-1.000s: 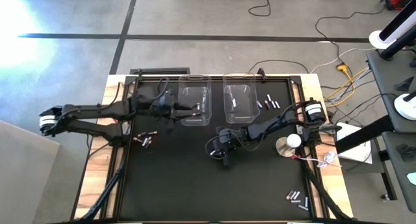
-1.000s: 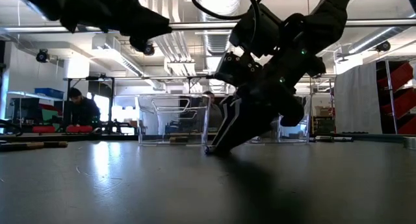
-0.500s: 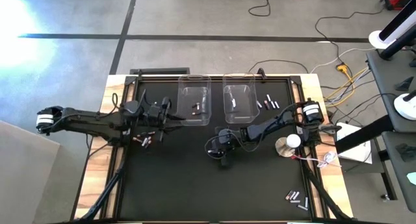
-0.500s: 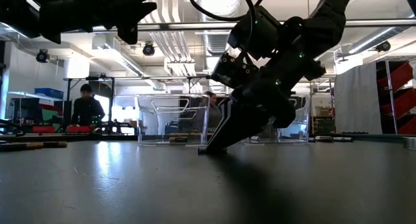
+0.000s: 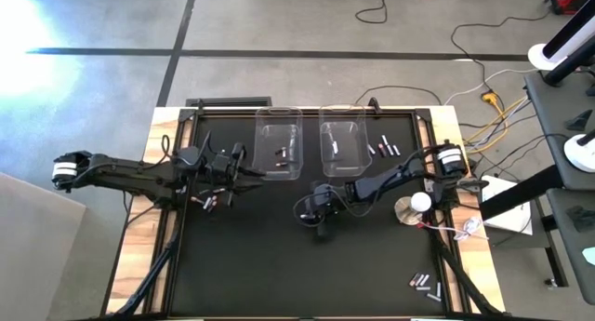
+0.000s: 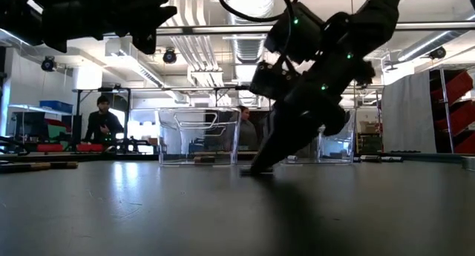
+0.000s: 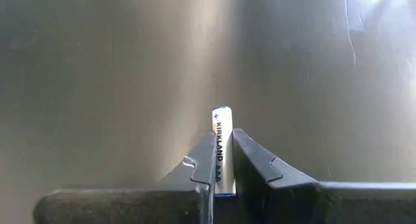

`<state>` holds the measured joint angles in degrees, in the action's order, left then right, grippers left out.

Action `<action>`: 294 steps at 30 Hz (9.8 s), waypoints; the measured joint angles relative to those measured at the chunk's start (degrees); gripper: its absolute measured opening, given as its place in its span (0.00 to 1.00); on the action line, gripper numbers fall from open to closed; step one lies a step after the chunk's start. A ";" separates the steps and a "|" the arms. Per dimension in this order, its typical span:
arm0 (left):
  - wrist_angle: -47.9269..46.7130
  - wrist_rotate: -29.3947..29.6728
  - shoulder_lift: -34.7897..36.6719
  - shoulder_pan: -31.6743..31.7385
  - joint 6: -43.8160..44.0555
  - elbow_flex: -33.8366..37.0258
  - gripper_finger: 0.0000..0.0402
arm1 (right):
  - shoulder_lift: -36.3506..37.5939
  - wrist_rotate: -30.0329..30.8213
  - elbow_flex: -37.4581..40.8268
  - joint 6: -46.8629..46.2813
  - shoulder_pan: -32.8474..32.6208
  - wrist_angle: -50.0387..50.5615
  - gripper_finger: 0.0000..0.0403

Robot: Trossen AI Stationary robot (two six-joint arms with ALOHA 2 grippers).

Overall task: Sort batteries
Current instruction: Put the white battery into the right transparent bin

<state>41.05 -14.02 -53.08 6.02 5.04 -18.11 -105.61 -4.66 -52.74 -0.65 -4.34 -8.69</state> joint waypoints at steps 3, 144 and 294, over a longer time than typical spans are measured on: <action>-0.08 0.00 -0.02 0.00 0.00 0.02 0.28 | 4.23 0.14 -0.43 -1.00 0.00 4.95 0.07; -3.43 -0.06 -0.11 0.02 -1.53 0.04 0.28 | -6.64 0.05 -24.73 22.38 38.47 54.90 0.07; -3.53 -0.08 -0.13 -0.73 0.22 0.04 0.28 | 18.13 4.94 2.41 -10.16 64.00 45.80 0.19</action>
<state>37.52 -14.10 -53.21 5.29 5.26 -18.06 -87.48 0.29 -50.33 -10.81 59.66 37.10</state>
